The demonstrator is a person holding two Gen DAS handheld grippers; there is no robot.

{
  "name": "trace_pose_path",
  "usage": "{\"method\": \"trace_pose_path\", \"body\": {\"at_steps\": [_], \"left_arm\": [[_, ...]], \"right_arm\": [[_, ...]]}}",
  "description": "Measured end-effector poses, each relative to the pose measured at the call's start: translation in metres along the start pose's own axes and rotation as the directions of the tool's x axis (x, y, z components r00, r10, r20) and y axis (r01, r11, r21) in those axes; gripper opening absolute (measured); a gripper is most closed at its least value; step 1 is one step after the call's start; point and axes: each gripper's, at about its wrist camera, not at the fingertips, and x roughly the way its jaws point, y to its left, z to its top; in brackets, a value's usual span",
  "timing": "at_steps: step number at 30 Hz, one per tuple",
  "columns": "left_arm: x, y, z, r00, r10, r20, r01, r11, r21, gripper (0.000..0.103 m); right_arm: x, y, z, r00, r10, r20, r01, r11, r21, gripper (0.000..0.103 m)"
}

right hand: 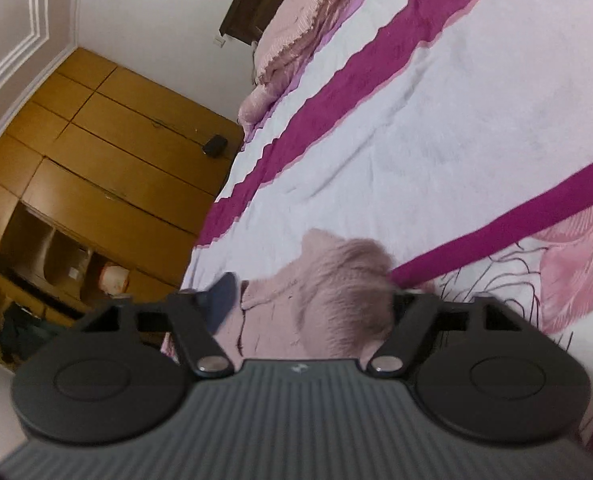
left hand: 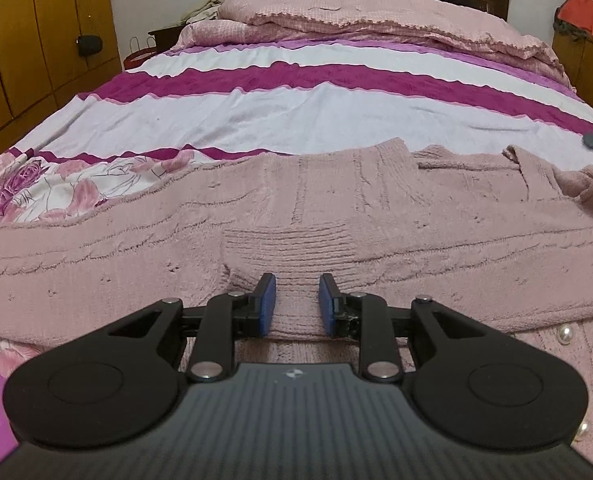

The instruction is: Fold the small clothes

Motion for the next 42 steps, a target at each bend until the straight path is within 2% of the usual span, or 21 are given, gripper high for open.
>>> {"method": "trace_pose_path", "body": {"at_steps": [2,6,8,10,11,12,14,16,21,24,27,28,30,32,37,42], "left_arm": [[0.001,0.001,0.0,1.0,-0.004,0.001,0.004,1.0,-0.006,0.031],[0.001,0.0,-0.002,1.0,-0.001,0.006,0.001,1.0,0.0,0.031],[0.001,-0.001,-0.002,1.0,0.001,0.009,-0.001,1.0,0.008,0.031],[0.001,-0.001,-0.003,1.0,0.001,0.012,-0.001,1.0,0.011,0.032],[0.002,-0.001,-0.003,1.0,0.0,0.012,-0.001,1.0,0.012,0.032],[0.002,-0.002,-0.004,1.0,0.001,0.012,-0.001,1.0,0.012,0.032],[0.002,-0.003,-0.004,1.0,0.004,0.013,-0.004,1.0,0.015,0.032],[0.002,-0.003,-0.005,1.0,0.008,0.017,-0.009,1.0,0.026,0.033],[0.004,-0.006,-0.007,1.0,0.015,0.022,-0.016,0.999,0.042,0.034],[0.004,-0.008,-0.009,0.999,0.018,0.027,-0.02,0.999,0.051,0.035],[0.004,-0.008,-0.009,0.999,0.017,0.028,-0.018,0.999,0.049,0.036],[0.004,-0.007,-0.009,1.0,0.015,0.028,-0.016,0.999,0.045,0.036],[0.002,-0.005,-0.008,1.0,0.009,0.026,-0.01,0.999,0.036,0.036],[-0.002,-0.001,-0.006,1.0,0.002,0.02,-0.002,1.0,0.018,0.038],[-0.019,0.017,0.0,1.0,0.001,0.017,0.0,0.999,-0.052,0.042],[-0.046,0.04,0.002,0.999,0.018,0.03,-0.015,0.994,-0.104,0.049]], "right_arm": [[-0.001,0.005,-0.001,1.0,-0.029,0.0,0.029,0.999,-0.03,0.023],[-0.005,0.014,0.004,0.995,-0.1,0.005,0.1,0.987,-0.126,0.018],[-0.008,0.022,0.005,0.989,-0.143,0.034,0.147,0.974,-0.175,0.017],[-0.01,0.029,0.006,0.976,-0.202,0.084,0.217,0.945,-0.245,0.016],[-0.01,0.032,0.007,0.963,-0.246,0.115,0.268,0.925,-0.27,0.016],[-0.008,0.032,0.008,0.945,-0.297,0.137,0.325,0.901,-0.288,0.016],[0.0,0.03,0.008,0.894,-0.415,0.169,0.448,0.833,-0.324,0.016],[0.011,0.025,0.005,0.853,-0.493,0.171,0.519,0.77,-0.371,0.016],[0.015,0.024,0.001,0.815,-0.527,0.242,0.58,0.739,-0.343,0.018],[0.008,0.032,0.001,0.789,-0.552,0.27,0.614,0.724,-0.315,0.024],[-0.003,0.044,0.004,0.75,-0.576,0.326,0.658,0.698,-0.281,0.041],[-0.01,0.049,0.002,0.744,-0.575,0.342,0.664,0.695,-0.277,0.048],[-0.023,0.058,-0.004,0.751,-0.559,0.352,0.654,0.703,-0.278,0.05],[-0.037,0.07,-0.01,0.768,-0.537,0.348,0.632,0.723,-0.28,0.05],[-0.058,0.099,-0.036,0.773,-0.537,0.339,0.629,0.72,-0.293,0.051],[-0.071,0.115,-0.065,0.81,-0.511,0.287,0.58,0.769,-0.27,0.051]]}}
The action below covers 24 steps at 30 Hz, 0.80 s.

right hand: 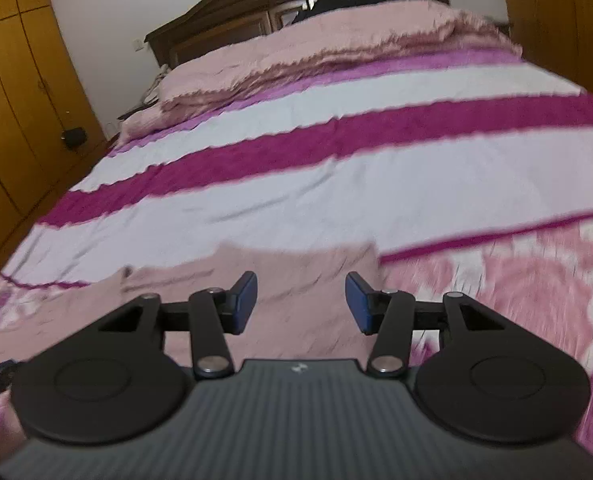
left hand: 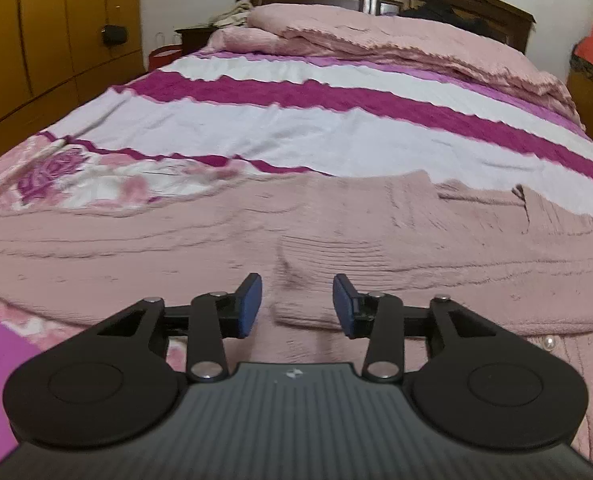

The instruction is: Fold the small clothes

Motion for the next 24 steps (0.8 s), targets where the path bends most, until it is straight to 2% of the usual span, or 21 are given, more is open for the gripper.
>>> {"method": "trace_pose_path", "body": {"at_steps": [7,9,10,11,16,24], "left_arm": [[-0.034,0.033,-0.003,0.998,0.065,-0.004,-0.065,0.997,-0.037,0.057],[-0.042,0.043,-0.005,0.997,0.076,-0.007,-0.077,0.996,-0.054,0.058],[-0.045,0.048,-0.006,0.997,0.081,-0.009,-0.082,0.995,-0.062,0.058],[-0.048,0.052,-0.006,0.996,0.087,-0.013,-0.088,0.994,-0.07,0.058],[-0.06,0.073,-0.014,0.993,0.116,-0.024,-0.118,0.988,-0.103,0.06],[-0.064,0.104,-0.029,0.991,0.122,-0.061,-0.131,0.978,-0.161,0.062]], "right_arm": [[-0.037,0.033,-0.029,0.999,0.049,-0.019,-0.049,0.999,-0.006,0.052],[-0.046,0.042,-0.037,0.998,0.061,-0.019,-0.062,0.998,-0.013,0.058],[-0.049,0.046,-0.041,0.998,0.068,-0.017,-0.068,0.998,-0.017,0.066],[-0.052,0.051,-0.046,0.997,0.077,-0.015,-0.077,0.997,-0.027,0.068],[-0.061,0.078,-0.072,0.998,0.064,-0.023,-0.066,0.994,-0.091,0.069],[-0.061,0.098,-0.114,0.999,0.038,-0.017,-0.039,0.996,-0.077,0.069]]}}
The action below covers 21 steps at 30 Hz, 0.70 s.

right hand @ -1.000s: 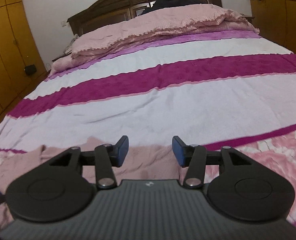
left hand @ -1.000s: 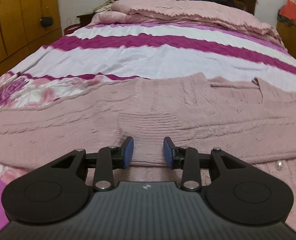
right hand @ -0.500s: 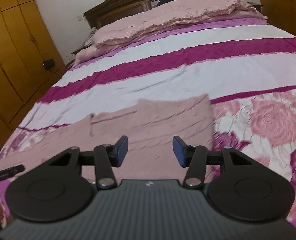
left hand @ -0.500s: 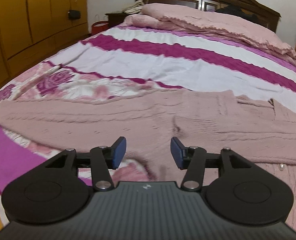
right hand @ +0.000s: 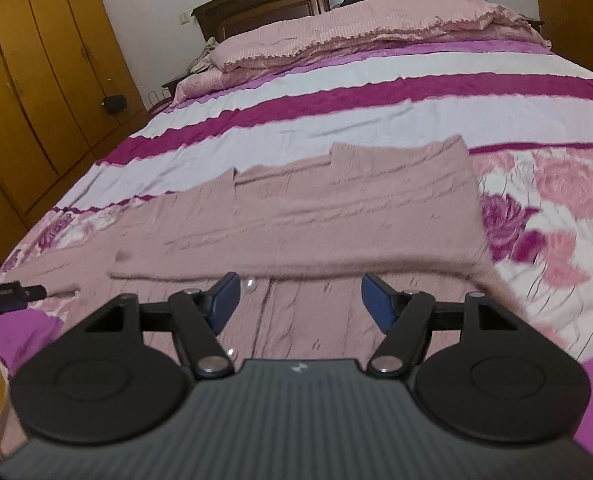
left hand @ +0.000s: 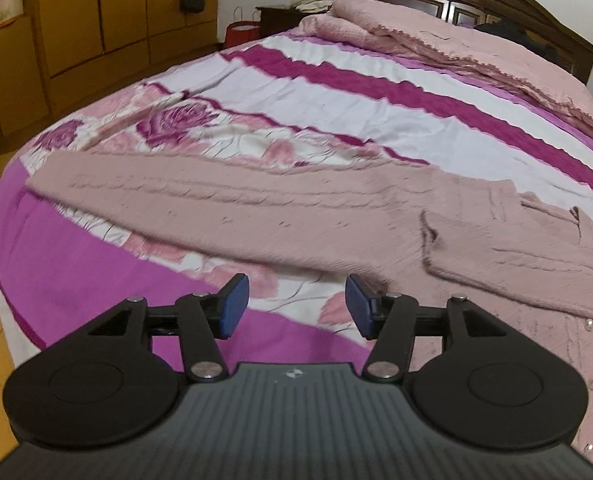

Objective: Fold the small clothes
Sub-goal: 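Reach the left tool to the other sleeve and close on it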

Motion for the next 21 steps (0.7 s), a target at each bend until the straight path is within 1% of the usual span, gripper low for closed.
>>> {"method": "trace_pose_path", "body": {"at_steps": [4,7,9,11,14,16,19,21], "left_arm": [[0.007,0.018,-0.002,1.0,-0.015,0.01,0.015,0.999,-0.046,0.064],[0.019,0.031,0.0,1.0,0.016,0.024,-0.013,0.995,-0.099,0.068],[0.031,0.044,0.003,1.0,0.021,0.017,-0.018,0.987,-0.162,0.069],[0.043,0.061,0.006,1.0,-0.012,-0.004,0.011,0.964,-0.266,0.069],[0.058,0.084,0.008,0.998,-0.066,0.001,0.061,0.915,-0.399,0.069],[0.067,0.093,0.011,0.998,-0.068,0.015,0.068,0.892,-0.446,0.069],[0.077,0.099,0.015,0.998,-0.053,0.03,0.061,0.878,-0.475,0.069],[0.085,0.103,0.018,0.998,-0.043,0.036,0.055,0.863,-0.502,0.07]], "right_arm": [[0.005,0.005,-0.019,0.998,-0.058,0.008,0.058,0.998,-0.008,0.069],[0.008,0.003,-0.03,0.996,-0.09,-0.004,0.09,0.996,-0.021,0.069],[0.01,0.002,-0.036,0.993,-0.116,-0.018,0.116,0.993,-0.028,0.069],[0.012,-0.002,-0.043,0.99,-0.134,-0.034,0.134,0.991,-0.022,0.069],[0.012,-0.006,-0.05,0.99,-0.136,-0.036,0.135,0.991,-0.006,0.069],[0.012,-0.006,-0.051,0.991,-0.134,-0.03,0.134,0.991,-0.006,0.069],[0.013,-0.005,-0.053,0.99,-0.141,-0.028,0.14,0.99,-0.015,0.069],[0.014,-0.005,-0.053,0.989,-0.143,-0.028,0.142,0.99,-0.02,0.069]]}}
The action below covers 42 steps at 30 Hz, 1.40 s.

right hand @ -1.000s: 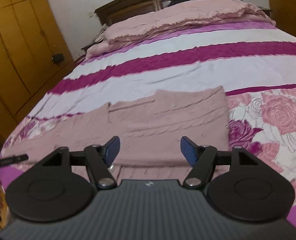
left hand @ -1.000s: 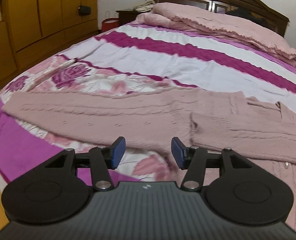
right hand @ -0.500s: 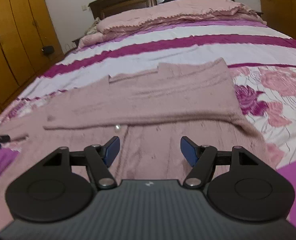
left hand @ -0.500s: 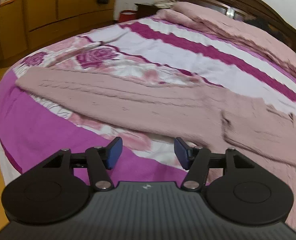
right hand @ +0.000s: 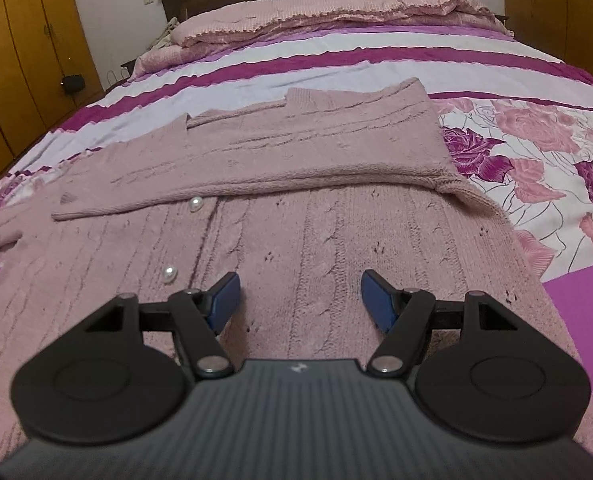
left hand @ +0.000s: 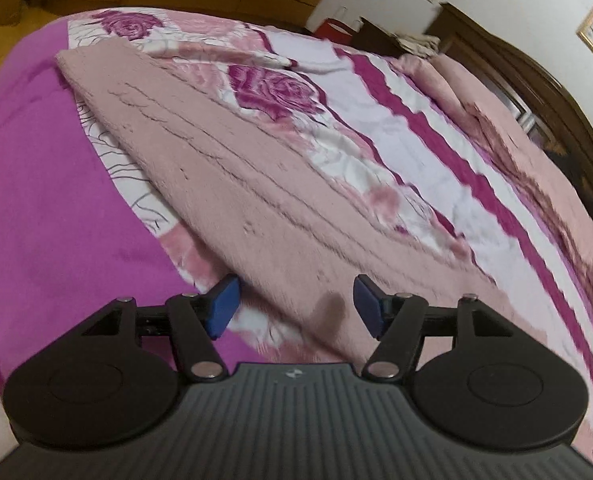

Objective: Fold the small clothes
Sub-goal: 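Reach the left tool to the other sleeve and close on it, then carry the sleeve with the left tool across the front and open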

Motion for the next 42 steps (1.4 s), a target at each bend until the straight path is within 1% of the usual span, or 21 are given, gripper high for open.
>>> {"method": "trace_pose_path", "body": {"at_steps": [2,5,7,9,12,13,14,15,17,18,19,22,26,29,33,36,42], "left_arm": [[0.008,0.004,0.005,1.0,0.004,0.015,-0.004,1.0,-0.029,0.07],[0.018,0.006,0.016,0.999,0.024,0.048,-0.022,0.999,-0.043,0.07],[0.025,0.008,0.025,0.998,0.028,0.054,-0.025,0.998,-0.055,0.07],[0.03,0.008,0.033,0.998,0.014,0.059,-0.012,0.999,-0.05,0.07],[0.033,0.008,0.041,0.996,-0.006,0.088,0.009,0.999,-0.031,0.069],[0.033,0.008,0.042,0.995,-0.01,0.095,0.013,1.0,-0.022,0.065],[0.032,0.008,0.042,0.994,-0.018,0.106,0.019,1.0,-0.004,0.056],[0.032,0.008,0.042,0.994,-0.016,0.112,0.014,1.0,0.014,0.051],[0.03,0.008,0.041,0.992,-0.006,0.126,0.0,0.999,0.046,0.031],[0.028,0.009,0.04,0.991,-0.016,0.132,0.01,0.999,0.047,0.027],[0.026,0.011,0.04,0.99,-0.028,0.137,0.022,0.999,0.042,0.02],[0.015,0.014,0.04,0.984,-0.076,0.162,0.071,0.997,0.036,0.012],[-0.007,0.005,0.042,0.964,-0.175,0.2,0.17,0.985,0.044,0.01],[-0.025,-0.012,0.044,0.946,-0.234,0.226,0.224,0.972,0.069,0.01],[-0.046,-0.04,0.044,0.915,-0.321,0.246,0.305,0.947,0.102,0.01],[-0.062,-0.066,0.04,0.887,-0.39,0.247,0.365,0.92,0.145,0.01],[-0.09,-0.125,0.022,0.833,-0.513,0.206,0.467,0.853,0.235,0.01]], "right_arm": [[0.001,-0.001,-0.001,1.0,0.001,0.0,-0.001,1.0,0.001,0.069],[0.001,-0.002,-0.001,1.0,0.006,-0.004,-0.006,1.0,0.003,0.069],[0.002,-0.002,-0.001,1.0,0.011,-0.004,-0.011,1.0,0.003,0.07],[0.002,-0.001,-0.001,1.0,0.012,-0.003,-0.012,1.0,0.003,0.071],[0.003,-0.002,-0.002,1.0,0.013,-0.003,-0.013,1.0,0.005,0.071],[0.003,-0.002,-0.002,1.0,0.013,-0.002,-0.013,1.0,0.006,0.071],[0.003,-0.002,-0.002,1.0,0.013,-0.002,-0.013,1.0,0.007,0.071],[0.003,-0.002,-0.002,1.0,0.014,-0.002,-0.014,1.0,0.007,0.071],[0.003,-0.003,-0.002,1.0,0.016,0.0,-0.016,1.0,0.01,0.071],[0.003,-0.003,-0.002,1.0,0.017,0.001,-0.017,1.0,0.012,0.071],[0.003,-0.004,-0.002,1.0,0.018,0.002,-0.018,1.0,0.015,0.071],[0.001,-0.005,-0.002,1.0,0.023,0.009,-0.023,0.999,0.027,0.071],[-0.002,-0.008,-0.001,0.999,0.034,0.028,-0.036,0.998,0.051,0.071],[-0.004,-0.01,0.0,0.998,0.043,0.042,-0.045,0.997,0.066,0.071],[-0.006,-0.012,0.001,0.997,0.046,0.056,-0.05,0.995,0.081,0.071],[-0.008,-0.015,0.0,0.996,0.049,0.069,-0.056,0.994,0.098,0.071],[-0.01,-0.021,-0.002,0.995,0.062,0.083,-0.073,0.988,0.134,0.071]]}}
